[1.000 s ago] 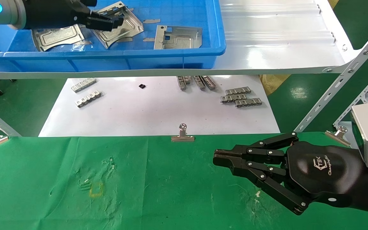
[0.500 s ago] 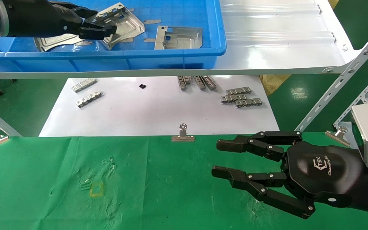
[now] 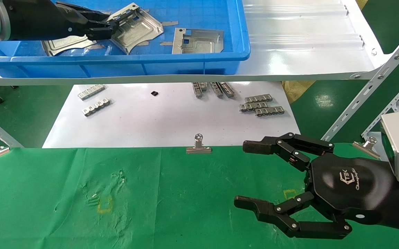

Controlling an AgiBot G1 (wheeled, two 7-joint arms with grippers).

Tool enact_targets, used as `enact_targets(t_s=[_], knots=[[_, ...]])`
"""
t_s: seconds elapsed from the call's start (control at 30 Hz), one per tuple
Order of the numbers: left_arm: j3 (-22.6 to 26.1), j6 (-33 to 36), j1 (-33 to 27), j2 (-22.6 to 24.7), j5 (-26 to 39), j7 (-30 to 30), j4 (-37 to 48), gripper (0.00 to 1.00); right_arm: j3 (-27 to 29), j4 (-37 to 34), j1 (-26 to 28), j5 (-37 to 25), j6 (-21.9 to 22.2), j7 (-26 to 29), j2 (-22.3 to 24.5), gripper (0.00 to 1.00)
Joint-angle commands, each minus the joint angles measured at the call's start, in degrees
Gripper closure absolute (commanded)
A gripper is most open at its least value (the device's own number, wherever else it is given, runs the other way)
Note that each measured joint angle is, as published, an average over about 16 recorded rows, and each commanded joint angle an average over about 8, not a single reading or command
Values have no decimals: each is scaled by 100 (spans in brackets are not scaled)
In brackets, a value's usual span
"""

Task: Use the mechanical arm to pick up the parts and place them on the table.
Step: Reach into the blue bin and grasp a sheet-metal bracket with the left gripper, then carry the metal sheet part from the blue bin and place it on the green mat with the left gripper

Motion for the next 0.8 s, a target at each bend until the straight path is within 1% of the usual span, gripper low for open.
enact_targets(t_s=[0.03,0.37,0.5,0.6,0.8], knots=[[-19,3,-3,-7,-27,6,18,100,0,0,0,0,0,0,0,0],[-355,-165,-67,-119,-506,336,-118,100,0,0,0,0,0,0,0,0],[-451,49,-151,-174,-649,477,-203,100,0,0,0,0,0,0,0,0],[-484,642,-206,-265,-716,586,-300,100,0,0,0,0,0,0,0,0],[-546,2428,-232,-562,-887,970,-524,100,0,0,0,0,0,0,0,0]])
